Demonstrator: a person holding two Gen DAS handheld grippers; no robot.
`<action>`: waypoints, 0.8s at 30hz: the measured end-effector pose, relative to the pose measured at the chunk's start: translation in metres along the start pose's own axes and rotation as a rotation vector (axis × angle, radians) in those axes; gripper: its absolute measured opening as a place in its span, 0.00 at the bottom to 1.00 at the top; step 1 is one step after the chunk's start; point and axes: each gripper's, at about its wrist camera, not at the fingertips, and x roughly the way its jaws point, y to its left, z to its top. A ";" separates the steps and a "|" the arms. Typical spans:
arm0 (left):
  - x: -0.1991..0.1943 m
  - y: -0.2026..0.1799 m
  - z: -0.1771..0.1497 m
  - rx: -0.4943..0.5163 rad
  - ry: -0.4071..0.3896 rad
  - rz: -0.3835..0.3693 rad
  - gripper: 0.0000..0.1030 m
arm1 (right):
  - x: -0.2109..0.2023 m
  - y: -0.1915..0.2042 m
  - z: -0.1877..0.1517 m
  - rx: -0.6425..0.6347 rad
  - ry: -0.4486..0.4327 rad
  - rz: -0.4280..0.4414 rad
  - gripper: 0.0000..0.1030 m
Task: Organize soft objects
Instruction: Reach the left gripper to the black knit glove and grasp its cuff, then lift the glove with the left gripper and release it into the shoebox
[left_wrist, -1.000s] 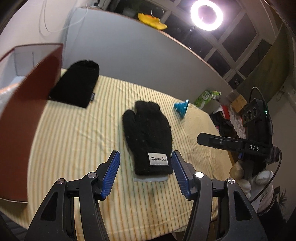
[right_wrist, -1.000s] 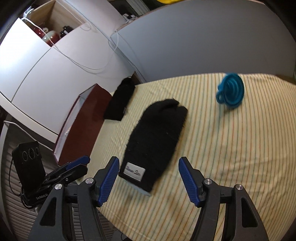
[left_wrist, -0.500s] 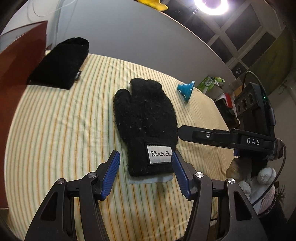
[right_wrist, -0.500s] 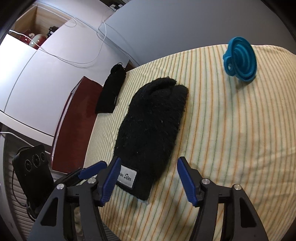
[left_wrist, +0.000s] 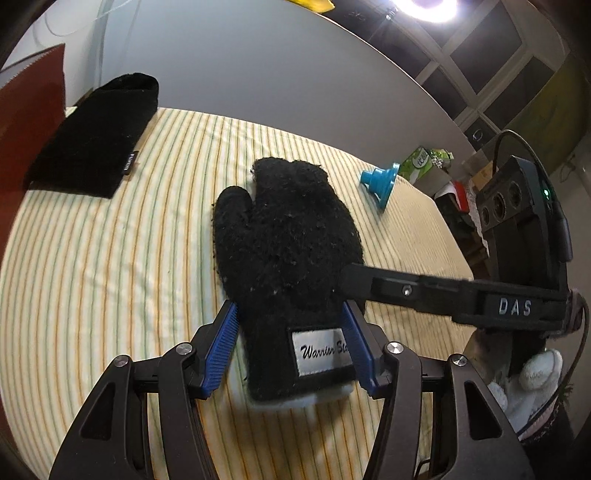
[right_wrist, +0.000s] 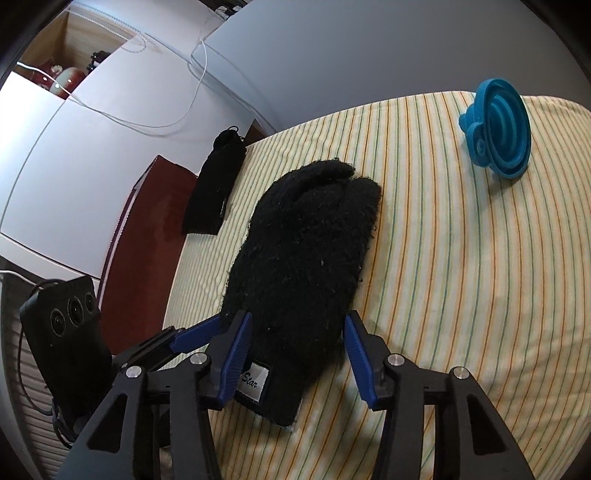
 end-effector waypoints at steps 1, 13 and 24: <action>0.000 0.002 0.001 -0.011 -0.002 -0.005 0.51 | 0.000 0.001 0.001 -0.004 0.000 -0.003 0.41; -0.010 0.001 0.002 0.005 -0.029 0.016 0.30 | -0.001 0.024 0.003 -0.105 -0.002 -0.135 0.22; -0.033 0.000 0.004 -0.003 -0.078 -0.018 0.25 | -0.015 0.049 0.005 -0.107 -0.017 -0.049 0.14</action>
